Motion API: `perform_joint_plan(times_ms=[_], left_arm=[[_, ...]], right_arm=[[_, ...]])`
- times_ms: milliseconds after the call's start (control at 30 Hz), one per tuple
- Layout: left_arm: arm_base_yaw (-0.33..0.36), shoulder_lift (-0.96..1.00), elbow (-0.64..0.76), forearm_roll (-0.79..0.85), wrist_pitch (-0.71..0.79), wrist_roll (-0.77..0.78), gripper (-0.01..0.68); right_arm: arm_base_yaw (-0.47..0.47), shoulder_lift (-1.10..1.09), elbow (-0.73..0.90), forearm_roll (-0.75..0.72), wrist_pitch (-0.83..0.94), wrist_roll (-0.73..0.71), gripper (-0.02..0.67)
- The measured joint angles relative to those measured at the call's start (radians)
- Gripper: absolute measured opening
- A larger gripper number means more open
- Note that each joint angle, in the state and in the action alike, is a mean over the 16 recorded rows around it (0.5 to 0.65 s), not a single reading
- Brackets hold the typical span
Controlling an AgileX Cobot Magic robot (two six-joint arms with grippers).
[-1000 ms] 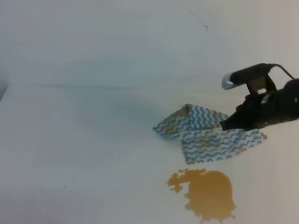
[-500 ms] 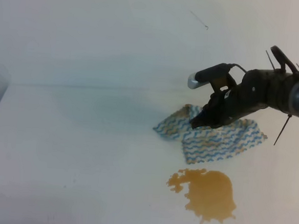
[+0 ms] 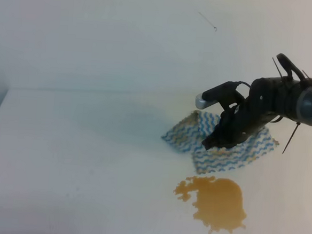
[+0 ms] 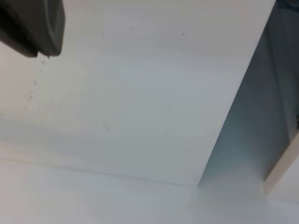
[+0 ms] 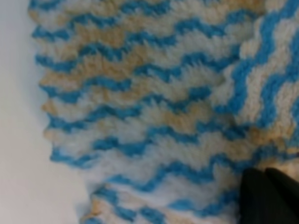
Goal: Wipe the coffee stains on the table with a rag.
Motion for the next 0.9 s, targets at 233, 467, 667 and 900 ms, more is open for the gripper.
perform_joint_plan(times_ms=[233, 467, 667, 900], left_arm=[[0.0, 0.0, 0.0, 0.0, 0.0, -0.001, -0.001], [0.0, 0.002, -0.003, 0.0, 0.001, -0.001, -0.001], [0.0, 0.002, -0.003, 0.0, 0.001, -0.001, -0.001], [0.0, 0.002, -0.003, 0.0, 0.001, -0.002, -0.001]], right_arm=[[0.001, 0.021, -0.007, 0.042, 0.165, -0.004, -0.001], [0.028, 0.017, 0.007, 0.105, 0.307, -0.004, -0.001], [0.086, -0.022, 0.071, 0.095, 0.309, 0.02, 0.0], [0.165, -0.124, 0.248, 0.032, 0.201, 0.071, -0.001]])
